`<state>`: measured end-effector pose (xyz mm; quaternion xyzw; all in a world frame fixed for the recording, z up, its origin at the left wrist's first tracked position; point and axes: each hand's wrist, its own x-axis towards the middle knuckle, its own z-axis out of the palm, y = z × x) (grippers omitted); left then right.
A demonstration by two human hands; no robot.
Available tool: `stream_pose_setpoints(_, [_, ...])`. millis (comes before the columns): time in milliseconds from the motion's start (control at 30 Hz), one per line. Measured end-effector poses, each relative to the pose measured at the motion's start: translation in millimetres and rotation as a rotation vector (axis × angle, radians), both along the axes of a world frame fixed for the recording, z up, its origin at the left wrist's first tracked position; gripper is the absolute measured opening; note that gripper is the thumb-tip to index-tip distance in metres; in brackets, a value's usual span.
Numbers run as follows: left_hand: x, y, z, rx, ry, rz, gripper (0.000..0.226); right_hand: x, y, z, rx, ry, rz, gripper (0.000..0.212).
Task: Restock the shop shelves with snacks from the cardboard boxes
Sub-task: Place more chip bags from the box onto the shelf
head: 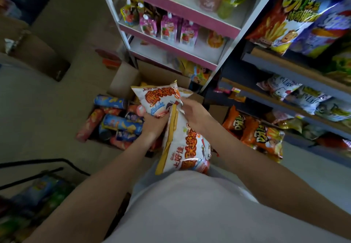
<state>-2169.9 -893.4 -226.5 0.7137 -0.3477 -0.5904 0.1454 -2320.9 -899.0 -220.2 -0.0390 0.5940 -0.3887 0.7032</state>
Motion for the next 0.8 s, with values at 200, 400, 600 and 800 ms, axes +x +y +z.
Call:
stream_pose_setpoints(200, [6,-11,7,-0.021,-0.007,-0.083,0.122,-6,10,27,-0.290,0.136,0.506,0.021])
stream_pose_setpoints(400, [10,-18,-3,-0.009,0.022,-0.217,0.130,-23,43,30,-0.217,0.193,0.530,0.047])
stream_pose_setpoints(600, [-4,-20,1,-0.001,0.047,-0.424,0.117,-34,107,14,-0.099,0.096,0.423,0.089])
stream_pose_setpoints(800, [-45,-16,7,-0.047,0.100,-0.586,0.110,-51,143,22,-0.085,0.180,0.147,0.042])
